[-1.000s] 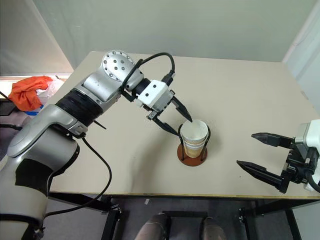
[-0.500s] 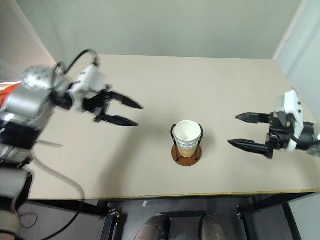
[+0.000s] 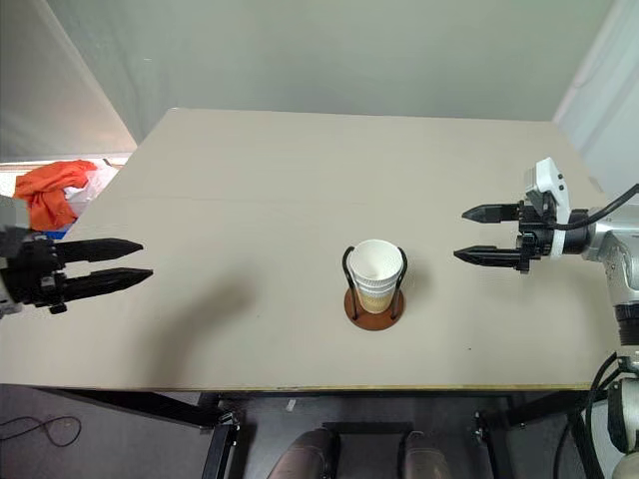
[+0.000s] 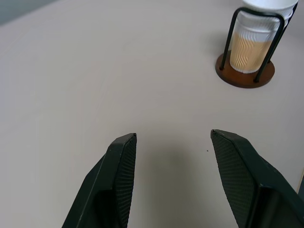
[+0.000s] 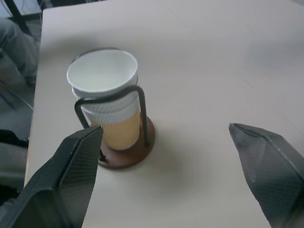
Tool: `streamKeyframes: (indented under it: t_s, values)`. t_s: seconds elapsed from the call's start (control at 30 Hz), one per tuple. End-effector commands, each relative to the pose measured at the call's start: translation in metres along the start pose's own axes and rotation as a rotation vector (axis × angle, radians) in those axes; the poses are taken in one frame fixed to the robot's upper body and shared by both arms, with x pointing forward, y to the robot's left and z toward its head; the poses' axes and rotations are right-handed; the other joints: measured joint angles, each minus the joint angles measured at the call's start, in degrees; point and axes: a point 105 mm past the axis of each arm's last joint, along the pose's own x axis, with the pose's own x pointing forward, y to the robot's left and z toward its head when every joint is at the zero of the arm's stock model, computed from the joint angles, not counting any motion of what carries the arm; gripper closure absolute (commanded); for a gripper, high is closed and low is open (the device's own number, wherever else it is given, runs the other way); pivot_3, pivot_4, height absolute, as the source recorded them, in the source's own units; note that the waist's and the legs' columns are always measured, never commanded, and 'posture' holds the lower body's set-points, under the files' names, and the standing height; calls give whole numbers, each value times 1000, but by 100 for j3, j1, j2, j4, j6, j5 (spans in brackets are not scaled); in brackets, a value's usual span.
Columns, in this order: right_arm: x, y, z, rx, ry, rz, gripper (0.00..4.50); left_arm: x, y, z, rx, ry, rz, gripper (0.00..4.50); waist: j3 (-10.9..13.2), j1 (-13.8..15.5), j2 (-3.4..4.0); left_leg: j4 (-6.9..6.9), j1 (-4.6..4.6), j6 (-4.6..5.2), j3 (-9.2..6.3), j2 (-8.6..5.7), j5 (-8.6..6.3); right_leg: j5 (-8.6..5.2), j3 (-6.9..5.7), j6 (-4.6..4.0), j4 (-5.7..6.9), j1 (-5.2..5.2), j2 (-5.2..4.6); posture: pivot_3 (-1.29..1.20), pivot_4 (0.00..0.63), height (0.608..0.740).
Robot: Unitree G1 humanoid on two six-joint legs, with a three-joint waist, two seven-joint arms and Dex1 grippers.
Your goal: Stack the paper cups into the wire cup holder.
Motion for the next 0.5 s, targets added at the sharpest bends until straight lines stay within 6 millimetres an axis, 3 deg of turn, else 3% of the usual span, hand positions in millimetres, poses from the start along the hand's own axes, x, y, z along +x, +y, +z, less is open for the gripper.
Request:
streamKeyframes:
  t_s: [0.03, 0.23, 0.5]
  values:
    - [1, -3, 11, -55, -4, 15, 0, -5, -1, 10, 38, 1, 19, 1794, 0, -34, 0, -8, 15, -6, 1, 1, 9, 5, 2, -10, 0, 9, 1, 0, 150, 740]
    - [3, -3, 12, -60, 0, 19, 0, 2, 1, -3, 39, 69, 28, 1794, 0, -94, 0, -72, 38, -68, 0, 4, 59, 31, 9, -61, -2, 2, 1, 0, 150, 740]
    - [3, -3, 15, -61, -2, 13, 0, 11, -1, 1, 40, 45, -7, 1794, 0, -97, -1, -82, 30, -78, -2, 9, 65, 34, 8, -66, -2, -14, 3, 0, 150, 740]
